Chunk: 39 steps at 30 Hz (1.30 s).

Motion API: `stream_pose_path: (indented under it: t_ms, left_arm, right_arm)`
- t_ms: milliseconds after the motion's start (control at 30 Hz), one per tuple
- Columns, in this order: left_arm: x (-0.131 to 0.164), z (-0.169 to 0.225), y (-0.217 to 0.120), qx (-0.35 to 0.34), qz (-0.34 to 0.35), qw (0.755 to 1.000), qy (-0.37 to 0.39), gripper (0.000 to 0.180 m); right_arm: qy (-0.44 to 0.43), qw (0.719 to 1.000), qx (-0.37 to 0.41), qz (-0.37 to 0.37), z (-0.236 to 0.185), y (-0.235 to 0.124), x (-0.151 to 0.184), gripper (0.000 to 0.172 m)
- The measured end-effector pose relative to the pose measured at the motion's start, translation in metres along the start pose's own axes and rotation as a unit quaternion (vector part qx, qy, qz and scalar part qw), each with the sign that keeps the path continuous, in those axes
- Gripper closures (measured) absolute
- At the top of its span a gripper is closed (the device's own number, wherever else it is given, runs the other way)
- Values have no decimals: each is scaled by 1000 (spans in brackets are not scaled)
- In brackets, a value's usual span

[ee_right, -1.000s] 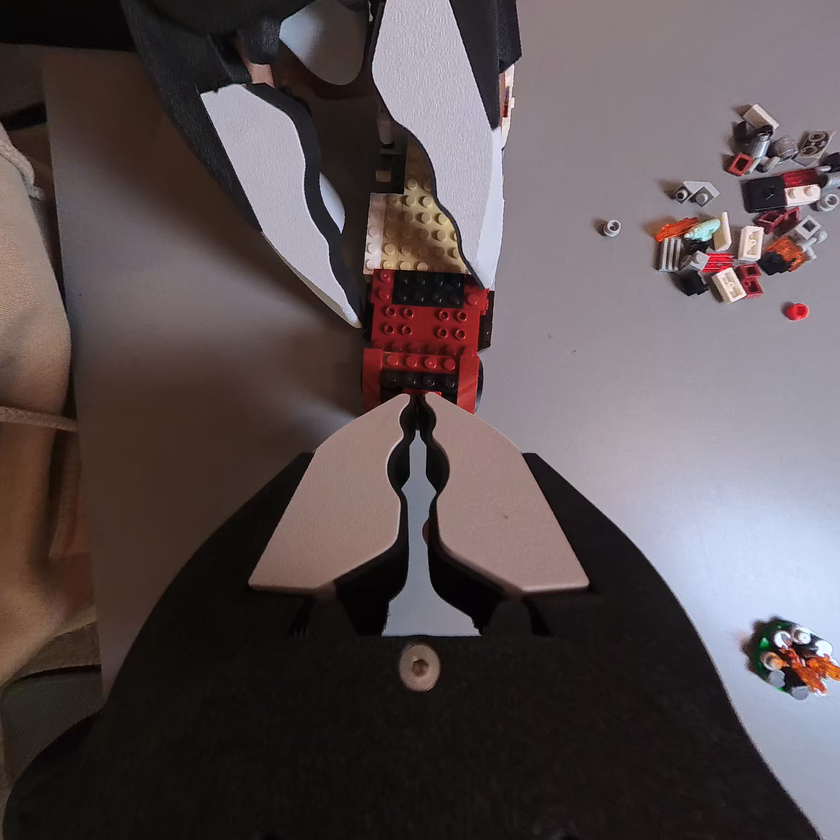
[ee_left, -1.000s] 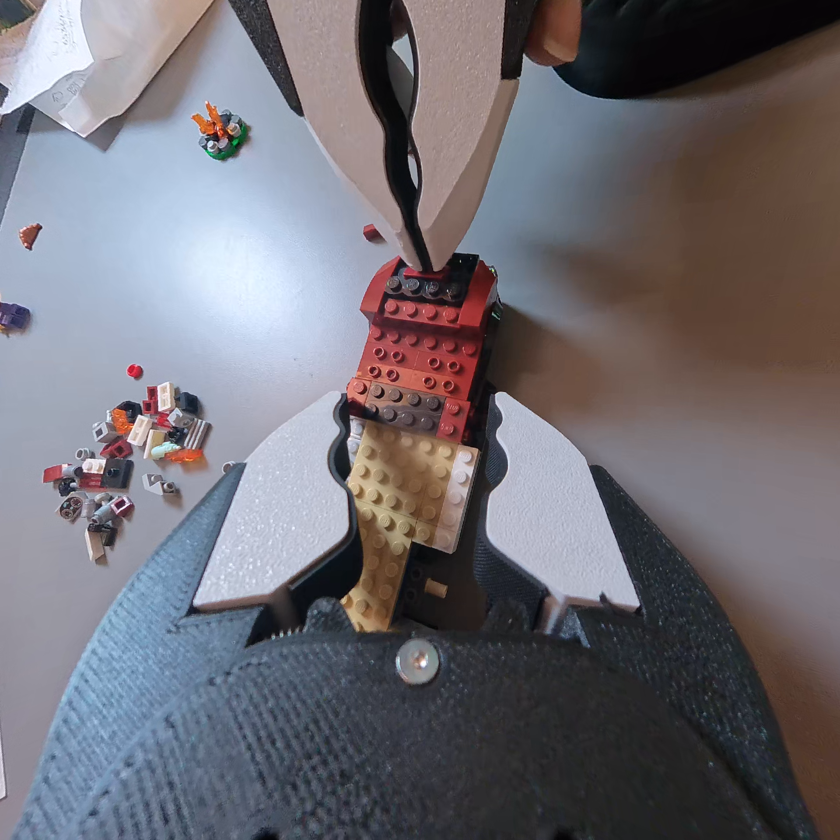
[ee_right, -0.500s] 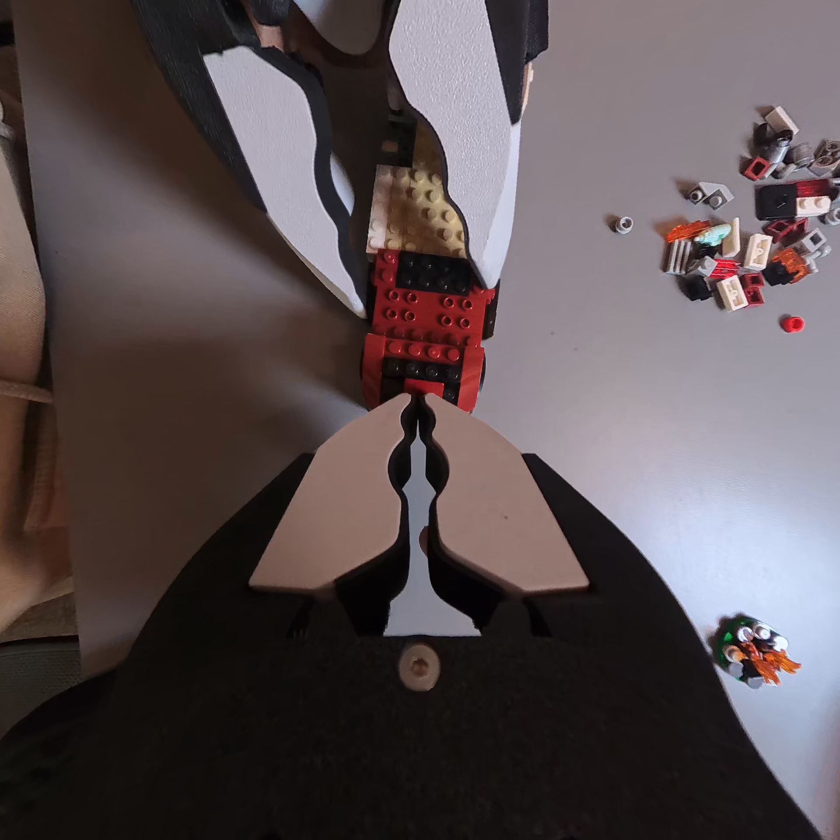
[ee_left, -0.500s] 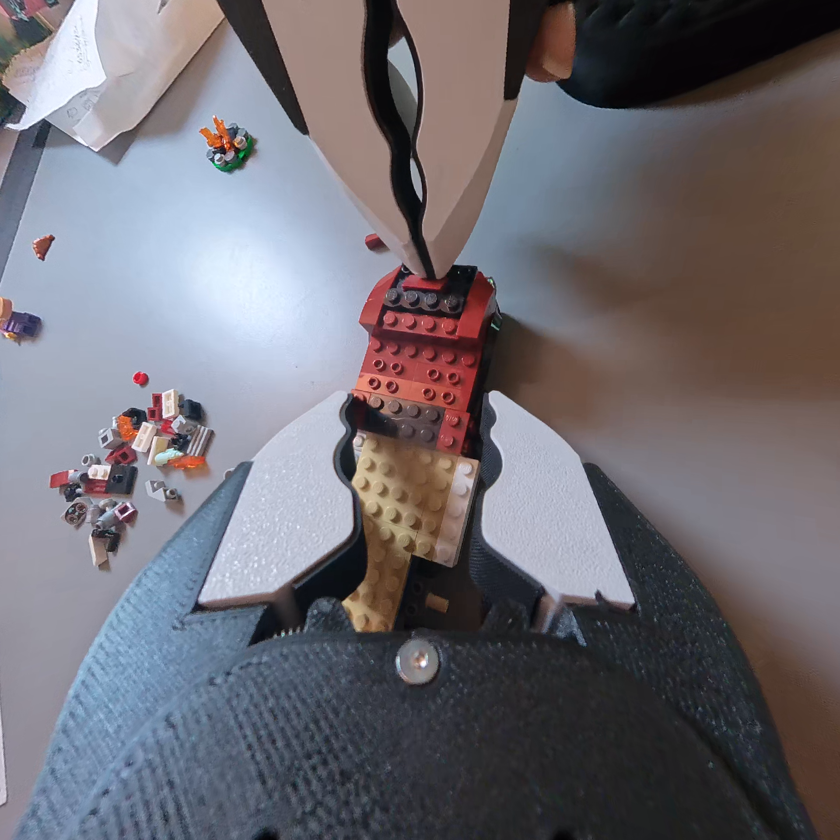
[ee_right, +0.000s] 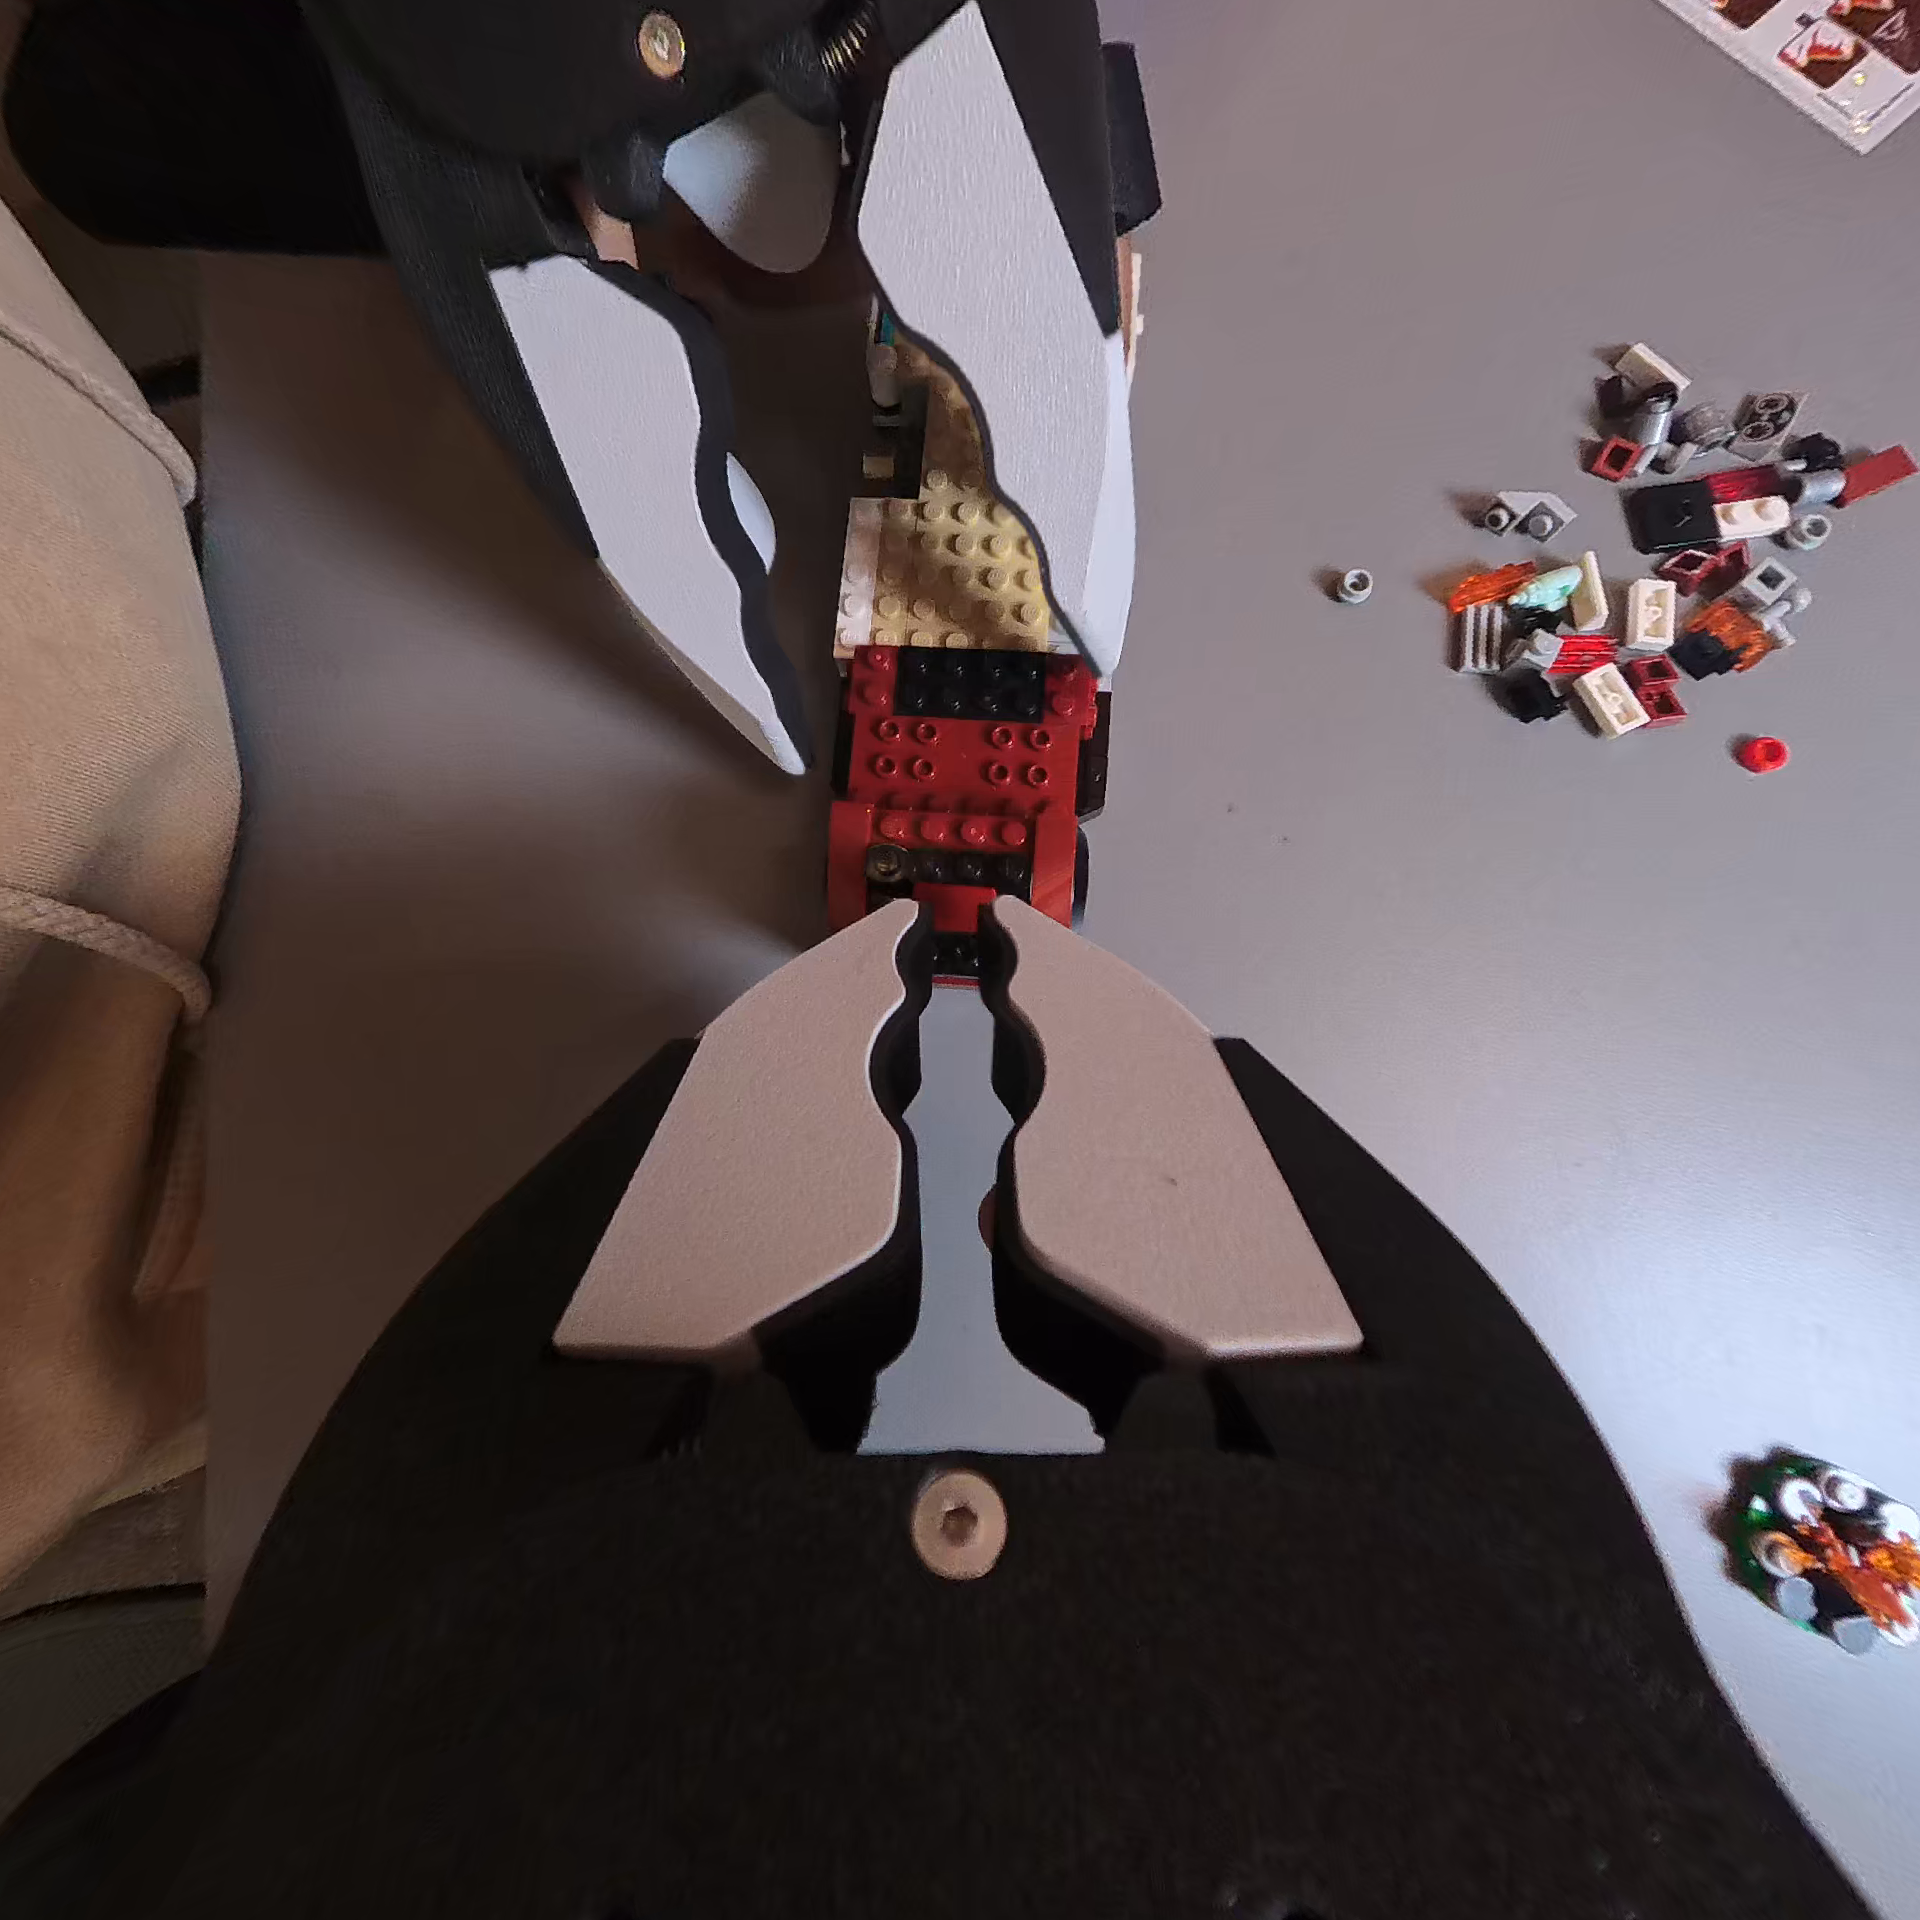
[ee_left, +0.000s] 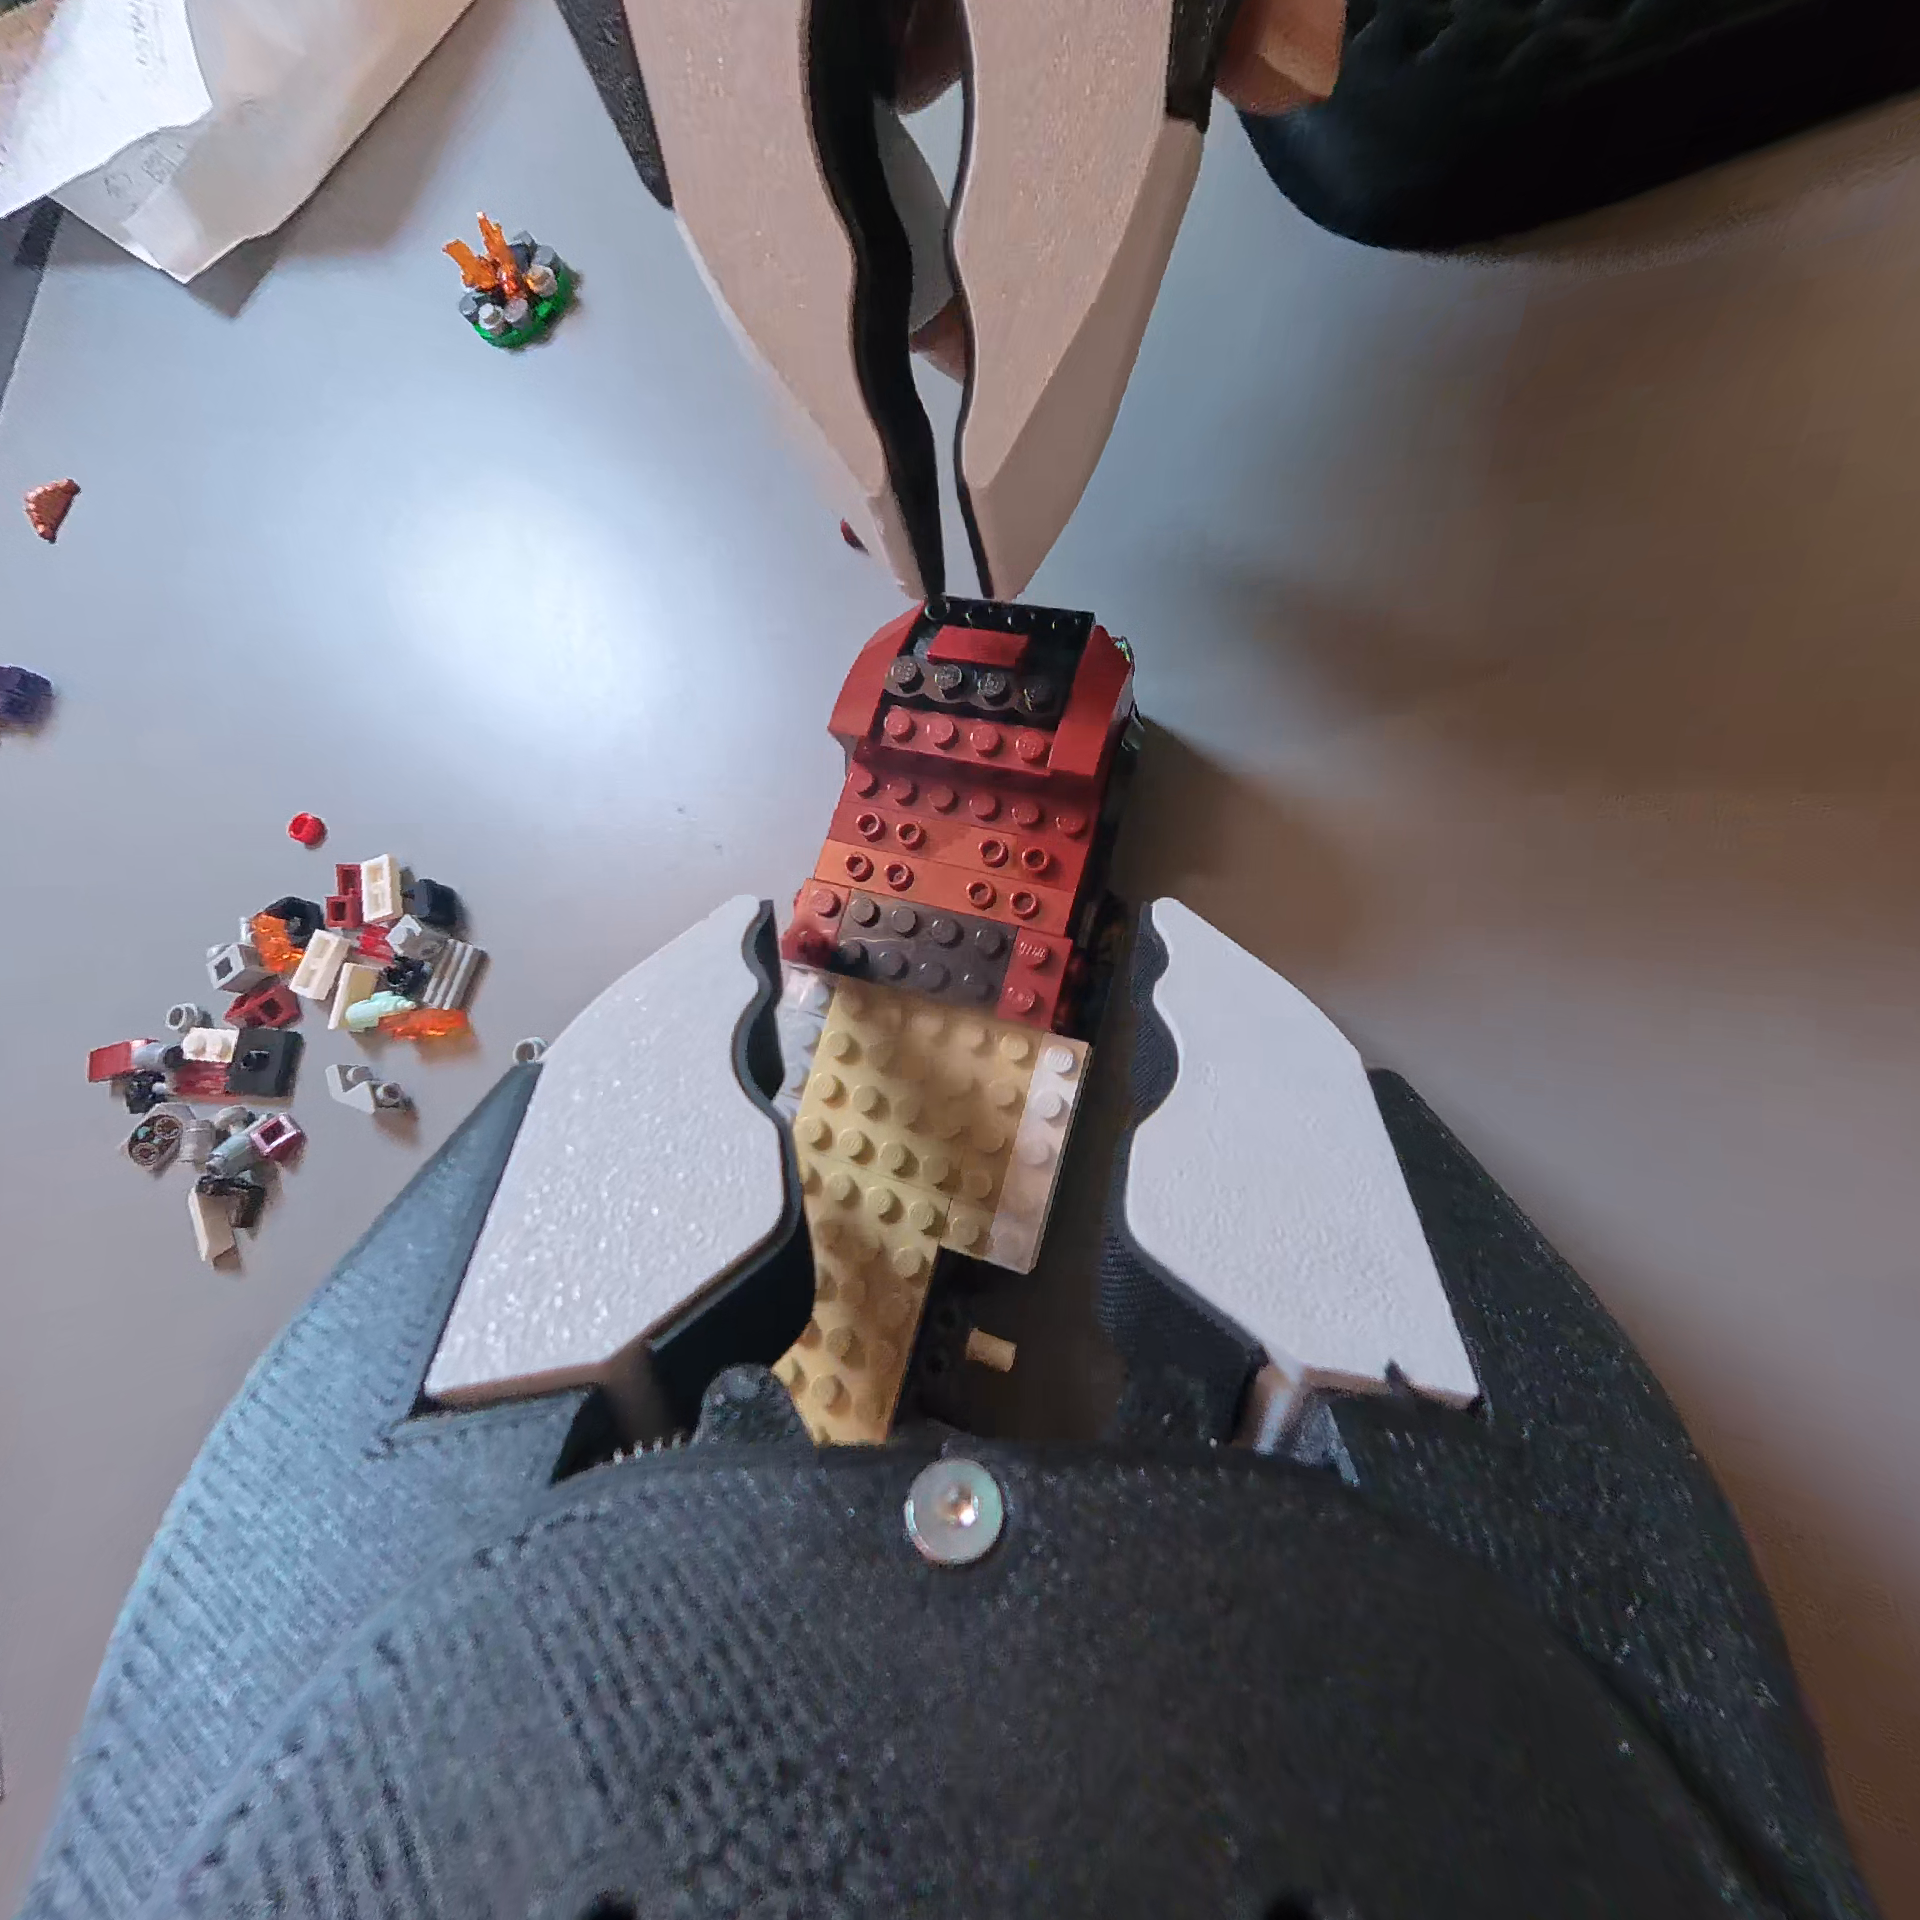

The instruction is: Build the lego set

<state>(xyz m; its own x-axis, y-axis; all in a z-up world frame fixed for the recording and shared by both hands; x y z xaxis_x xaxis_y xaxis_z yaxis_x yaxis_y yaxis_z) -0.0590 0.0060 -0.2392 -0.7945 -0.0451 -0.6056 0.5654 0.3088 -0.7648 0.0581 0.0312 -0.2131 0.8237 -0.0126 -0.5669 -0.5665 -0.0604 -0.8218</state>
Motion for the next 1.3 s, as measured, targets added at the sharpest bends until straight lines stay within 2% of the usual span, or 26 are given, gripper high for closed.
stream_pose_path:
  t_ms: [100, 167, 400, 800, 867, 1300]
  left_arm:
    - [-3, -5, -3, 0, 9, 1000, -1, 115]
    - [-3, -10, 1, 4, -11, 1000, 11, 111]
    - [-5, -9, 10, 72, -48, 996, 33, 118]
    - [-4, -9, 11, 70, -32, 997, 24, 122]
    - [-4, -9, 11, 69, -30, 997, 23, 122]
    - [-3, -7, 12, 74, -23, 997, 16, 123]
  right_arm:
    - [3, 1000, 4, 0, 0, 4, 3, 163]
    - [3, 1000, 5, 0, 0, 6, 4, 162]
    - [6, 1000, -1, -4, 1, 7, 1, 162]
    - [1, 999, 2, -36, 2, 8, -2, 167]
    - [-7, 999, 3, -42, -1, 8, -3, 172]
    - [-18, 996, 0, -84, 0, 9, -9, 172]
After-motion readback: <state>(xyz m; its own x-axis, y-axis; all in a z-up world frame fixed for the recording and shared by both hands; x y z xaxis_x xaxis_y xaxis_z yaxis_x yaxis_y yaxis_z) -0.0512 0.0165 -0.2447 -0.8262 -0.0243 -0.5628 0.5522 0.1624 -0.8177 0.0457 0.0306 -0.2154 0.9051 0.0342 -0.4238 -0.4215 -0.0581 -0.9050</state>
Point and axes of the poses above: each gripper's, where its closed fingertips meet, y out along the fingers, x out of its underside, z = x × y across the jaws, the point moved 6 cm from there along -y, back along the fingers, and after that the axes turned 7 degrees about -z, right-handed, at the moved point
